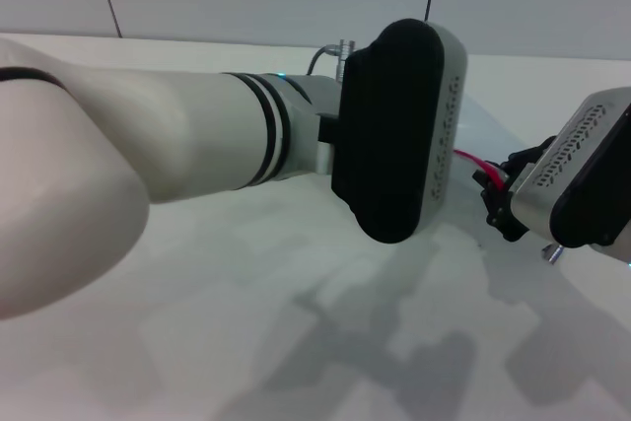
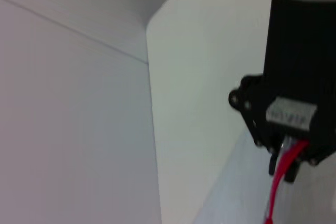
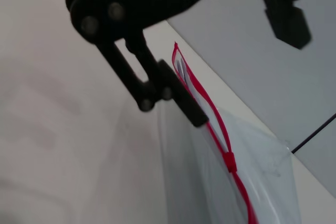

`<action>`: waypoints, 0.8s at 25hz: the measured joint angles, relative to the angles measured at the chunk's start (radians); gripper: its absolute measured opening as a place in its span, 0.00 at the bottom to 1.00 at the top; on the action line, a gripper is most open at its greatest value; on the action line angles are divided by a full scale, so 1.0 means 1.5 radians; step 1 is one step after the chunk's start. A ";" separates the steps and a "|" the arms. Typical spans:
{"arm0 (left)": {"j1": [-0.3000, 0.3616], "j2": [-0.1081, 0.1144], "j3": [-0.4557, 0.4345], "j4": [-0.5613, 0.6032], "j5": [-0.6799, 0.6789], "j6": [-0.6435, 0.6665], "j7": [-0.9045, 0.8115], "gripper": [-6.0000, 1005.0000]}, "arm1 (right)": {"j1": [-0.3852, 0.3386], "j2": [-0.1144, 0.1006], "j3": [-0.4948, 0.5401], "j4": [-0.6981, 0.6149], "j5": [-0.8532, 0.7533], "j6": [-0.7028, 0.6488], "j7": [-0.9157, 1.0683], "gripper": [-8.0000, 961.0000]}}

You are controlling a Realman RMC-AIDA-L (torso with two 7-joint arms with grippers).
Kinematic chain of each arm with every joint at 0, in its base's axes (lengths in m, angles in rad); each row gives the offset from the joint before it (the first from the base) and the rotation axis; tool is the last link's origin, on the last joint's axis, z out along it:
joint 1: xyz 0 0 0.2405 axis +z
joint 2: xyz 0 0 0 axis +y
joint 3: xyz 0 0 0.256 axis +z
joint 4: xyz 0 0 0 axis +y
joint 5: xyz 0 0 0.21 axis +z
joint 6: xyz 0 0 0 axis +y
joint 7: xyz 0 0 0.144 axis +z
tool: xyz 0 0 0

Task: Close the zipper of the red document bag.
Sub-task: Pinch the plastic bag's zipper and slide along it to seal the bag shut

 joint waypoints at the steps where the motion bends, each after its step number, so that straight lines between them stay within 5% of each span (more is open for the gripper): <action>1: 0.001 0.000 0.003 0.000 -0.003 -0.004 0.001 0.75 | 0.000 0.000 0.000 0.000 0.000 0.000 0.000 0.06; 20: 0.016 0.002 -0.002 -0.015 -0.038 -0.037 0.016 0.75 | -0.008 0.000 -0.005 -0.027 0.000 -0.001 0.000 0.06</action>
